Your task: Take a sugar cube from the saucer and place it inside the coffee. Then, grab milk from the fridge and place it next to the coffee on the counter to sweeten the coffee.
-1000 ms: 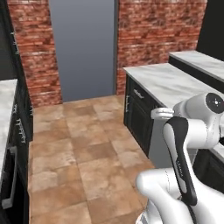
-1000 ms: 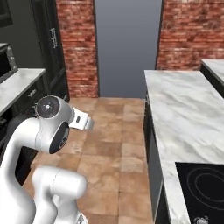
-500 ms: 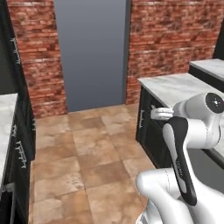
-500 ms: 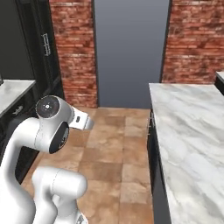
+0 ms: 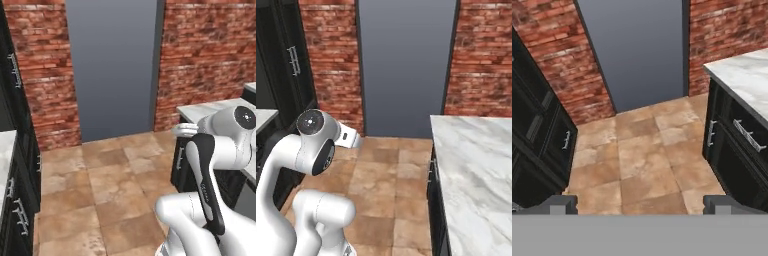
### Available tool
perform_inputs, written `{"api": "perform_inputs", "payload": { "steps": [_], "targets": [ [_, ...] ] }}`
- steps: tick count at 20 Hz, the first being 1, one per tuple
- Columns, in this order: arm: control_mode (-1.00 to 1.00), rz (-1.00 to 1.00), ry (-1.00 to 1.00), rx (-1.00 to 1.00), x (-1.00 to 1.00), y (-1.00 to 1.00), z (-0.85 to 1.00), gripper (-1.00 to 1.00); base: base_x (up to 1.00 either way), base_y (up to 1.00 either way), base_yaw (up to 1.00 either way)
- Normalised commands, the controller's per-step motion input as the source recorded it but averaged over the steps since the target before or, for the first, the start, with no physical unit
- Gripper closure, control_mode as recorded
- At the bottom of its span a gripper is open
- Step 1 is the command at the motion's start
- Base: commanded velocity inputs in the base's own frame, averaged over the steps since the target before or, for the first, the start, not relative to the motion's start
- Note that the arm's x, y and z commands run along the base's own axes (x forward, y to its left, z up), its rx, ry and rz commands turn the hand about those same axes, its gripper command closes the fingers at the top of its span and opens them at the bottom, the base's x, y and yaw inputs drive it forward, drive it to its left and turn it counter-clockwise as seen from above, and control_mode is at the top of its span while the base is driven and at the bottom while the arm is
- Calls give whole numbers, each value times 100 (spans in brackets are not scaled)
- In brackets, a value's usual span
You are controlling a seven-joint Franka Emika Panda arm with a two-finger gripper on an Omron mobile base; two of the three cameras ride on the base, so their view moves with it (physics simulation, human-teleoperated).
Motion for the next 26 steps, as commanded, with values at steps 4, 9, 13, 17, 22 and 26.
{"api": "perform_inputs", "payload": {
  "steps": [4, 9, 13, 17, 22, 26],
  "targets": [
    [100, 0, 0, 0, 0, 0, 0, -100, 100, -3, 0],
    [100, 0, 0, 0, 0, 0, 0, -100, 100, -7, 0],
    [100, 0, 0, 0, 0, 0, 0, -100, 100, -1, -10],
    [100, 0, 0, 0, 0, 0, 0, -100, 100, 0, -38],
    [100, 0, 0, 0, 0, 0, 0, -100, 100, 1, -61],
    [100, 0, 0, 0, 0, 0, 0, -100, 100, 2, -61]
  ]
}}
